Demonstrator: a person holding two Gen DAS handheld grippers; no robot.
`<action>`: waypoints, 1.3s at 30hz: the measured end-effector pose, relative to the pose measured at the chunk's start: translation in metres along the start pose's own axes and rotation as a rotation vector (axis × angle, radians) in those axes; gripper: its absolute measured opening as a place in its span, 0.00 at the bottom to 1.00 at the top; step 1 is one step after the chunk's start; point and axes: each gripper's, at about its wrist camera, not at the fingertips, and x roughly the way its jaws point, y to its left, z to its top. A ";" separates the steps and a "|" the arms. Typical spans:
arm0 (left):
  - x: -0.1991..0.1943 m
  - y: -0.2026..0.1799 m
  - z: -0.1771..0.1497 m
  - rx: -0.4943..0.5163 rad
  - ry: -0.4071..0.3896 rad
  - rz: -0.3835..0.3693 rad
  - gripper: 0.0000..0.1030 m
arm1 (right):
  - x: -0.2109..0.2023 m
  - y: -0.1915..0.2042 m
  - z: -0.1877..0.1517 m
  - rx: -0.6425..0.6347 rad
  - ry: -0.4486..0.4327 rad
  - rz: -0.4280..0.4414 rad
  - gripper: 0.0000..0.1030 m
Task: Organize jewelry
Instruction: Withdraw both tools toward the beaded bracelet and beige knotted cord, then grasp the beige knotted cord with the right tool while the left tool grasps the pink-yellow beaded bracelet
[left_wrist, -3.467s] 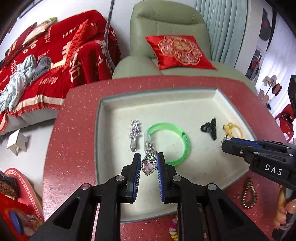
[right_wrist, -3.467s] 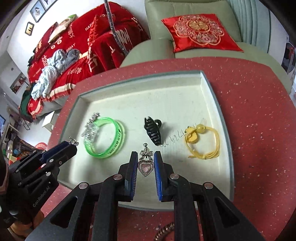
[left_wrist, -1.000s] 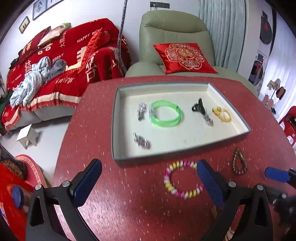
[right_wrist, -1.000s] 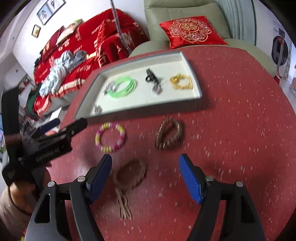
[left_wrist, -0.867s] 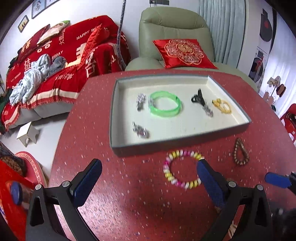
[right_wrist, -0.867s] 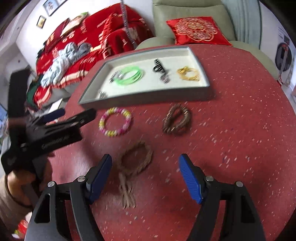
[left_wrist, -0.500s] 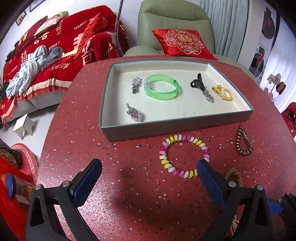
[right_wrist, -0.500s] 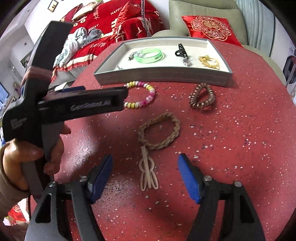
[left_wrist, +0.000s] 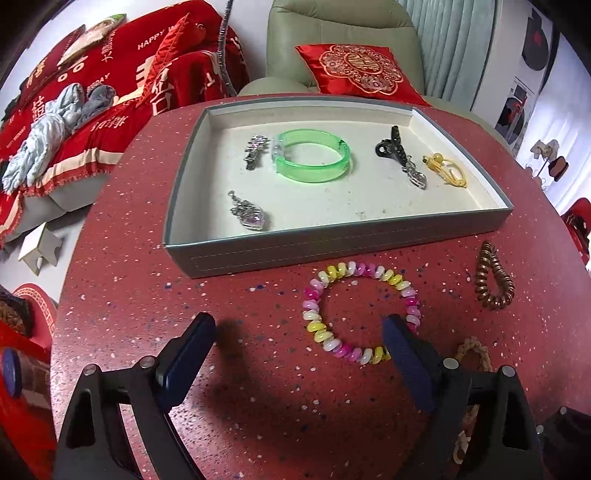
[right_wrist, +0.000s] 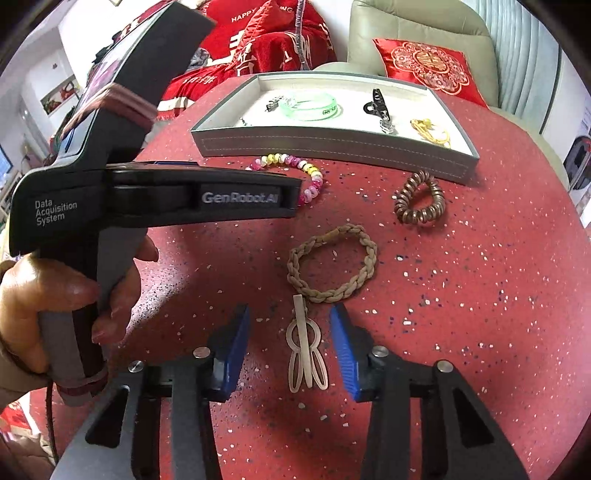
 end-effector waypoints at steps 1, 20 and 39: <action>0.000 -0.001 0.000 0.007 -0.001 -0.001 0.96 | 0.000 0.001 0.000 -0.003 -0.002 -0.005 0.40; -0.004 -0.017 0.001 0.090 -0.032 -0.028 0.27 | -0.009 0.000 -0.002 -0.017 -0.012 -0.008 0.09; -0.047 0.004 0.007 0.048 -0.104 -0.111 0.27 | -0.037 -0.052 0.025 0.150 -0.084 0.070 0.09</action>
